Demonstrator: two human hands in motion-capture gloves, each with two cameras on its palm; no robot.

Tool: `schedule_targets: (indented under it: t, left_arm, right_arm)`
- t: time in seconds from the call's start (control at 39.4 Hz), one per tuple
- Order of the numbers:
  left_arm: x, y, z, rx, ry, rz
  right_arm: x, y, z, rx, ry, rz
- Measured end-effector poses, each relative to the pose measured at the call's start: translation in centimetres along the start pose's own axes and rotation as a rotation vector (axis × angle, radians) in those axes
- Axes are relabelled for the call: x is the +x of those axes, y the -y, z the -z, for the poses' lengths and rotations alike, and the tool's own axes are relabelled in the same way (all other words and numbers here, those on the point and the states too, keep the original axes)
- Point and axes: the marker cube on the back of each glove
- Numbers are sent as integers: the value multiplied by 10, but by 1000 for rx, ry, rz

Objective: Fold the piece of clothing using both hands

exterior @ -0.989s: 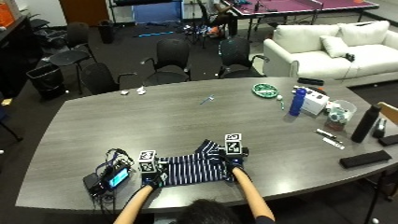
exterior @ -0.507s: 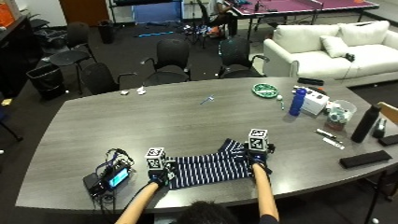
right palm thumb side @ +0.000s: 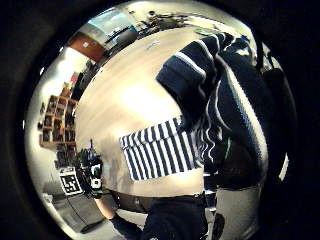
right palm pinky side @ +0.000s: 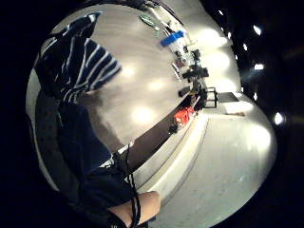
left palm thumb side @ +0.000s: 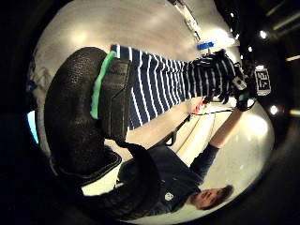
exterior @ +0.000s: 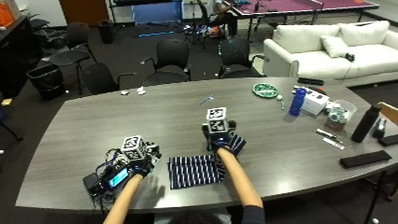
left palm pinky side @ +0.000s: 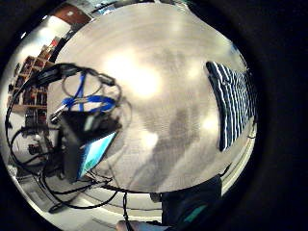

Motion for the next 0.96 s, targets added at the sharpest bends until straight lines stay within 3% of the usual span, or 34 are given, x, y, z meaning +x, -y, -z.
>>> schedule_targets:
  t: [0.1,0.2,0.36,0.46,0.58,0.74,0.96]
  left_arm:
    - [-13,-18,37,118,-7,36]
    - [-10,-48,73,180,-38,48]
    - [-35,-51,71,192,-79,84]
    - [-45,-63,75,184,-78,113]
    - [-54,-54,72,196,-71,129]
    - [-38,-56,84,186,-46,130]
    - [-28,-38,74,168,-5,89]
  right_arm:
    - [-93,-7,-12,-41,-24,135]
    - [-167,-38,-17,-83,-28,292]
    - [-245,-95,-43,-333,-75,481]
    - [-278,-90,-51,-282,8,548]
    - [-273,-67,-41,-173,72,530]
    - [-242,-59,-30,-167,109,485]
    - [-207,-53,-27,-100,53,374]
